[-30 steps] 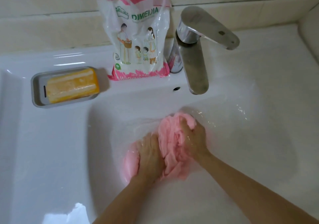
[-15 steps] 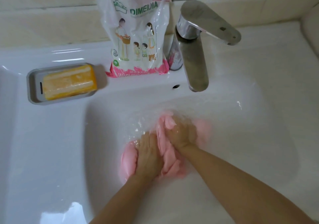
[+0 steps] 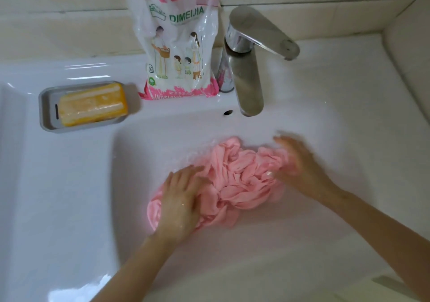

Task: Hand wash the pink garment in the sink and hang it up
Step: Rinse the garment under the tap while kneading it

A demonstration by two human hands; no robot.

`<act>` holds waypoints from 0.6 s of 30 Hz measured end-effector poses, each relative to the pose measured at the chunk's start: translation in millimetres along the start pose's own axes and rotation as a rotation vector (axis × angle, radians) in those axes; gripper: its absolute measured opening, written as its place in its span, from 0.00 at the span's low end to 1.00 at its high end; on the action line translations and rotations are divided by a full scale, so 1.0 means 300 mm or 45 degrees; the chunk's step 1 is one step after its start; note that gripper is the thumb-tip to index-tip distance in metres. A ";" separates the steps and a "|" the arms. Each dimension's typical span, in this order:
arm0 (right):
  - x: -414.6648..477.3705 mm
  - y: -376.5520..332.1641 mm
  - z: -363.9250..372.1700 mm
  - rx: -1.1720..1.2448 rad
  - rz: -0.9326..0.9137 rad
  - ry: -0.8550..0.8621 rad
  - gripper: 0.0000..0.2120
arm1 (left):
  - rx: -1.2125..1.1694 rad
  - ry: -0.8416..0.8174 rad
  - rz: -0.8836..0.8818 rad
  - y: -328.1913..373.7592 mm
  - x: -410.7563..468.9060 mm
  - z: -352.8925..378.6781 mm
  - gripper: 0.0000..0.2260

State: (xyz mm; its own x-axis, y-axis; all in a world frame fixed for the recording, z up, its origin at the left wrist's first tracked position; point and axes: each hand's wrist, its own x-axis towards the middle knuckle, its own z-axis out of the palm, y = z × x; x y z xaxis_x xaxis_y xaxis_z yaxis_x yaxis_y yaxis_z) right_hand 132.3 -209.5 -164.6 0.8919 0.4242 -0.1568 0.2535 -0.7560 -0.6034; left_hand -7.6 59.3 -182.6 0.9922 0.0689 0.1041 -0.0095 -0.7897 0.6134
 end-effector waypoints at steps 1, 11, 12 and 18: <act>-0.015 -0.016 0.033 -0.107 -0.068 -0.186 0.45 | 0.108 -0.130 0.052 0.008 0.003 0.021 0.19; 0.026 -0.033 0.262 -0.411 -0.467 -0.114 0.20 | 0.381 -0.555 0.080 -0.052 0.064 0.099 0.39; 0.032 -0.054 0.241 -0.340 -0.431 -0.170 0.18 | 0.201 -0.540 0.021 -0.049 0.074 0.088 0.36; 0.120 -0.158 0.094 0.389 0.574 -0.425 0.07 | -0.930 -0.454 -0.636 0.030 0.119 -0.016 0.10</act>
State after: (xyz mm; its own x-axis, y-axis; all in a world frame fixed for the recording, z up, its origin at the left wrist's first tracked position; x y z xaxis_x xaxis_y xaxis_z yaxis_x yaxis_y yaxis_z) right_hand 141.7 -144.4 -163.8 0.7087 0.2675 -0.6528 -0.2813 -0.7414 -0.6093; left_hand 27.2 57.5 -169.6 0.8809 0.0099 -0.4732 0.4700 -0.1348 0.8723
